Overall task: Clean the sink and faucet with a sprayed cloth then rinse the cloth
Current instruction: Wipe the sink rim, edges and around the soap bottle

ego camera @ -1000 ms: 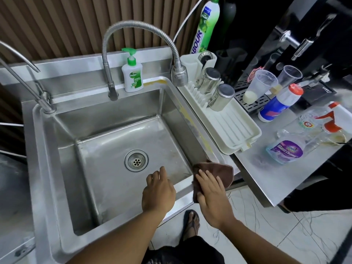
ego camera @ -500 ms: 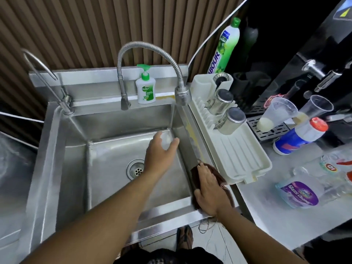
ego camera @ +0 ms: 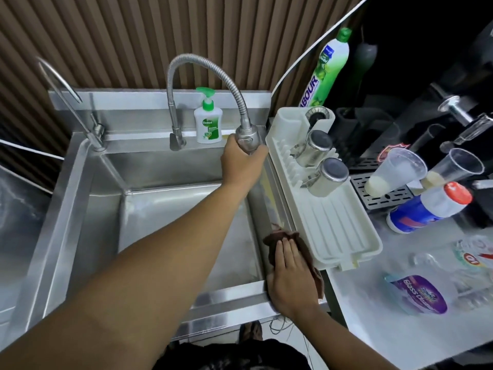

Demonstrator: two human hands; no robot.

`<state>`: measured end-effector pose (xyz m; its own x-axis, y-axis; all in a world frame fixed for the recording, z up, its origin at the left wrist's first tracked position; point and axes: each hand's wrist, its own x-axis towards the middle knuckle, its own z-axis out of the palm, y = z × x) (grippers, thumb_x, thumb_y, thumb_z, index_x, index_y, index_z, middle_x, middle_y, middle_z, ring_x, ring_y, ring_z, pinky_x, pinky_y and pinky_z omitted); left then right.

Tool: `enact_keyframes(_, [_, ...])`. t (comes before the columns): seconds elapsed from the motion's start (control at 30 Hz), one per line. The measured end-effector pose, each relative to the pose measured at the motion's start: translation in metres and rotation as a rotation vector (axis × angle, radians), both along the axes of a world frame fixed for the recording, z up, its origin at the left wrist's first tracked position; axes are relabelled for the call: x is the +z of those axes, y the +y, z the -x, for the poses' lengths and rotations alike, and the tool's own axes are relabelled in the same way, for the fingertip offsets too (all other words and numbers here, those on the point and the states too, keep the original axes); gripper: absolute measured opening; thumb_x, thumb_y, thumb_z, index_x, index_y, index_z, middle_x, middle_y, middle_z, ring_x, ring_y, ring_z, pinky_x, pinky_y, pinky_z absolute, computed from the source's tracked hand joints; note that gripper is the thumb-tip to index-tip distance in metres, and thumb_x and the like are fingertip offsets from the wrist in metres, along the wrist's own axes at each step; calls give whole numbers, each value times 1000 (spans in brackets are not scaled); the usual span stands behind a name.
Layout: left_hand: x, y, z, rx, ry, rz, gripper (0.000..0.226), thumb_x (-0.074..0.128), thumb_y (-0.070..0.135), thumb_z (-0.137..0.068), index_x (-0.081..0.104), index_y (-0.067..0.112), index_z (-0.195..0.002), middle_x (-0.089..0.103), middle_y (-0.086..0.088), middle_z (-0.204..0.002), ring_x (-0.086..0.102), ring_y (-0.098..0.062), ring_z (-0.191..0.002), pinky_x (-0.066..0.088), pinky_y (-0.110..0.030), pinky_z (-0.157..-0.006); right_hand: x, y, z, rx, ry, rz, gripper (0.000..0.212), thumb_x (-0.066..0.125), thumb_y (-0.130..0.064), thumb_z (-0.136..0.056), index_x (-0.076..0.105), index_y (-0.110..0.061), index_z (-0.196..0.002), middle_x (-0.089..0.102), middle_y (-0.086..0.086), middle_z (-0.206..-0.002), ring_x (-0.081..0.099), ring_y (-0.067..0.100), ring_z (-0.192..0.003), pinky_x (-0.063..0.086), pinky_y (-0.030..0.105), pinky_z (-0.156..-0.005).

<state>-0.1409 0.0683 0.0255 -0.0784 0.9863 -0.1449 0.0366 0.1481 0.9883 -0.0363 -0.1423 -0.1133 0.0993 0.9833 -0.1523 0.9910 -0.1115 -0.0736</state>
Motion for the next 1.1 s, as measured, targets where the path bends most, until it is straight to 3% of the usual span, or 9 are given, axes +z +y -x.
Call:
enact_keyframes(0.2, [-3,-32,53,170,-63,1,20,78,17,-74,60,25,-81,61,10,-69,52,-4,-54,44,-14,-53,-2,65,-1,-21,44,212,88,11,-43,-84,-7,2,-157,-9,17,-167,-15,30,-154,6,41,-125])
enact_keyframes(0.43, [1,-42,105,297,-72,-33,29,76,18,-74,62,20,-99,63,8,-80,53,-6,-61,45,-19,-59,11,76,5,-19,-78,249,75,26,-36,-100,-7,0,-158,-7,16,-168,-8,28,-155,-2,37,-123])
enact_keyframes(0.53, [-1,-42,124,427,-146,-17,31,76,18,-71,58,21,-96,60,7,-81,50,-4,-58,43,-17,-55,13,38,10,-46,-111,216,73,34,-32,-96,11,-2,-159,18,16,-166,16,30,-153,15,40,-123])
enact_keyframes(0.6, [-4,-37,137,528,-243,22,33,77,19,-68,56,26,-92,64,1,-83,56,-11,-62,51,-25,-59,12,18,14,-82,-110,172,68,52,-22,-87,39,0,-150,49,19,-150,46,35,-138,42,45,-110])
enact_keyframes(0.67, [-6,-29,149,620,-369,68,35,79,16,-67,56,26,-91,66,0,-82,58,-14,-60,56,-30,-62,10,10,15,-117,-127,149,64,56,-21,-80,54,-1,-140,61,17,-135,59,36,-123,53,45,-97])
enact_keyframes(0.77, [-5,-17,161,688,-606,148,24,84,13,-74,63,18,-84,60,-1,-70,48,-15,-55,54,-27,-61,11,16,18,-124,-143,139,67,56,-20,-89,39,-3,-151,46,16,-152,44,34,-140,41,44,-111])
enact_keyframes(0.87, [-2,-10,162,662,-736,350,37,81,43,-82,61,12,-80,49,-1,-62,45,-14,-49,56,-26,-61,10,28,17,-101,-151,173,69,40,-23,-99,11,-5,-159,18,13,-166,18,29,-153,18,39,-122])
enact_keyframes(1.0, [-1,-3,148,472,-733,415,62,46,70,-93,63,12,-109,52,0,-62,52,-15,-51,56,-31,-67,10,65,11,-75,-173,180,70,32,-27,-103,-5,-7,-159,1,11,-169,2,25,-155,6,36,-124])
enact_keyframes(1.1, [-3,8,140,431,-676,374,65,27,69,-99,63,14,-105,59,-4,-65,54,-17,-54,51,-32,-67,7,100,7,-66,-189,194,70,30,-25,-103,-8,-7,-159,-4,9,-169,-4,23,-155,2,35,-124])
